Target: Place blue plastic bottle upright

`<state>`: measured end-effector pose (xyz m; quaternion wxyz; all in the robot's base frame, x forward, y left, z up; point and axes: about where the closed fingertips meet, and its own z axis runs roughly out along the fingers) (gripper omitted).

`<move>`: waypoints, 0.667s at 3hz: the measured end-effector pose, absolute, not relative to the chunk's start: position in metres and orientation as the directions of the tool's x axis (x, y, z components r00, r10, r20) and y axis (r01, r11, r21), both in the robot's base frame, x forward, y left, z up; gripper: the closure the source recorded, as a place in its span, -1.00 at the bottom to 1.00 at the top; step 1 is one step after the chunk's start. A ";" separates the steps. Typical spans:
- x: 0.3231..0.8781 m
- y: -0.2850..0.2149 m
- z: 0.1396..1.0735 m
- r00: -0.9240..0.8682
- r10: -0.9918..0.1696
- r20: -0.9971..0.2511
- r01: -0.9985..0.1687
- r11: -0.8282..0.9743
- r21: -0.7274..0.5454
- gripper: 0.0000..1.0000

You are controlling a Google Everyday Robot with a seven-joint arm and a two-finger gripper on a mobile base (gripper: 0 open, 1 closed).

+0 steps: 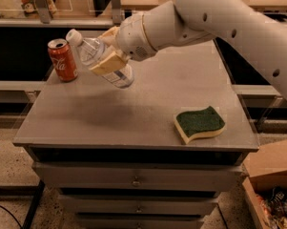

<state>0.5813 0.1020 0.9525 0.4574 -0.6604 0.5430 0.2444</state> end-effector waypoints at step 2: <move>0.589 0.107 0.947 0.164 -0.262 -0.951 -0.975 0.101 -0.196 1.00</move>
Offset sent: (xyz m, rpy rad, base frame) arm 0.0165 0.0003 -0.0094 0.4610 0.2258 -0.0298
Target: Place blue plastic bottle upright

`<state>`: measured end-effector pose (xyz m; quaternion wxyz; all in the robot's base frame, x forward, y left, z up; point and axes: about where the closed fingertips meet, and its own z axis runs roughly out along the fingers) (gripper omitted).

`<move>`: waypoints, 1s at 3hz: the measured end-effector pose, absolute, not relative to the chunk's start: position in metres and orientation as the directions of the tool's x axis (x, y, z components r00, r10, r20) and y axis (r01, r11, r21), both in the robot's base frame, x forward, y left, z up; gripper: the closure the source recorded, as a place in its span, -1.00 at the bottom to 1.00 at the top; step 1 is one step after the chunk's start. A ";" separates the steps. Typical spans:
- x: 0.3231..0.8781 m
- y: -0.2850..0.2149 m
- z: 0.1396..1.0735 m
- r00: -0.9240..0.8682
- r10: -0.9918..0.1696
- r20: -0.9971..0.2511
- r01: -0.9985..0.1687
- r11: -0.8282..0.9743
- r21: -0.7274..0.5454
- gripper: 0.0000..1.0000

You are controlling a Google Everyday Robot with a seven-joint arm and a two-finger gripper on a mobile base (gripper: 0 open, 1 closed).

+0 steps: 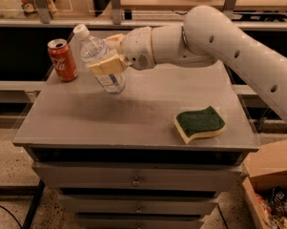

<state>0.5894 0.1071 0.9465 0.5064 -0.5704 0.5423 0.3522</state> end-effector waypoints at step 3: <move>0.590 0.106 0.939 0.044 -0.065 -0.997 -0.990 0.132 -0.053 0.68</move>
Offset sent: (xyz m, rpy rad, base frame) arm 0.0041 -0.0061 -0.0107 0.2578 0.1417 -0.0205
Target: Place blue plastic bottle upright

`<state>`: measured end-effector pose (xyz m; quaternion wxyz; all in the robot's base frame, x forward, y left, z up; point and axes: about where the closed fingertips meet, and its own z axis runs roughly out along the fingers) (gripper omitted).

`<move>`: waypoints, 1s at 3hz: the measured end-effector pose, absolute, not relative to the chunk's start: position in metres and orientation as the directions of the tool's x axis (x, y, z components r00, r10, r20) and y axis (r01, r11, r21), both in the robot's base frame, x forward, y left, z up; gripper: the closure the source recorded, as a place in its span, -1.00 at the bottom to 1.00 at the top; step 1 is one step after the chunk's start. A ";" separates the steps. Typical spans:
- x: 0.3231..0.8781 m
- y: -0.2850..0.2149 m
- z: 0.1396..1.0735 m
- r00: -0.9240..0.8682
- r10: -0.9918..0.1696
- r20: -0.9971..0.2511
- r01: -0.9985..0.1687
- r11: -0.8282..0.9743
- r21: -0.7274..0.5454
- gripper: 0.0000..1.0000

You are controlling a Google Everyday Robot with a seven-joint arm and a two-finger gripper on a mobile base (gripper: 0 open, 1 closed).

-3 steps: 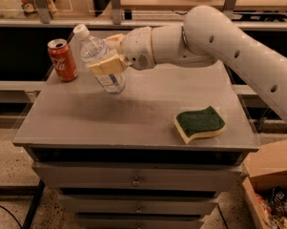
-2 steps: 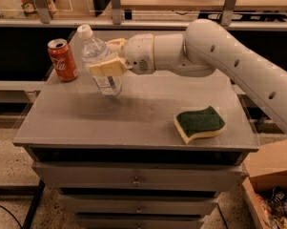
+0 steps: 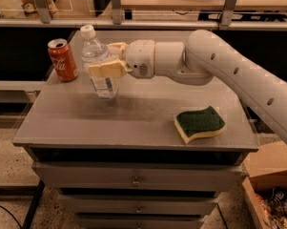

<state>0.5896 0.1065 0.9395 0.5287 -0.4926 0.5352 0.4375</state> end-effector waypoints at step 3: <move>0.584 0.095 0.923 -0.027 -0.056 -0.998 -0.986 0.168 0.018 -0.71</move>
Offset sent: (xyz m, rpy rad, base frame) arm -0.0042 -0.0202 -0.0235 0.0260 0.0895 -0.0457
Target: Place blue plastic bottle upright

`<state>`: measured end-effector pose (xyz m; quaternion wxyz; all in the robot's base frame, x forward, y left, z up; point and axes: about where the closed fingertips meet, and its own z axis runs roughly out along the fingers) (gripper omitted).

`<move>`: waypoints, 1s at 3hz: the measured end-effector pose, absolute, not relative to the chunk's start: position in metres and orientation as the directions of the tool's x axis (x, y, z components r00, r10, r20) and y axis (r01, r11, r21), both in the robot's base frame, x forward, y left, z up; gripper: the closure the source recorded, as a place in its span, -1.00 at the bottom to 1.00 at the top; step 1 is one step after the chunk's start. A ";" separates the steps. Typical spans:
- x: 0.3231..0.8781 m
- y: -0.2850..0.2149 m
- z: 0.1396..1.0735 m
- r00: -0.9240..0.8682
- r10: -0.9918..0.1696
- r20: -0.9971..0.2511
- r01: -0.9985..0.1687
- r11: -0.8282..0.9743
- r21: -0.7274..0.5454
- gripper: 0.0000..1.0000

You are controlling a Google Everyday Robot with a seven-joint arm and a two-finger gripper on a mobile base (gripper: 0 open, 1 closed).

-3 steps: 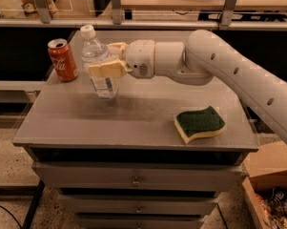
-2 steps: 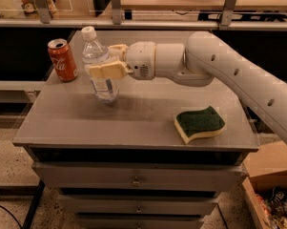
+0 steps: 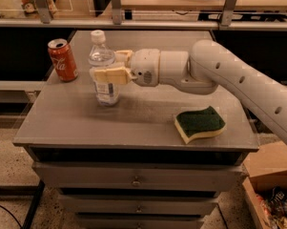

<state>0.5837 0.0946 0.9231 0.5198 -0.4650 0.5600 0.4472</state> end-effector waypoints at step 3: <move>0.581 0.085 0.925 -0.010 -0.104 -0.994 -0.985 0.171 -0.008 -1.00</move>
Offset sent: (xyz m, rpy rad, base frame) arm -0.0011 -0.0228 0.0037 -0.0942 -0.0328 -0.0071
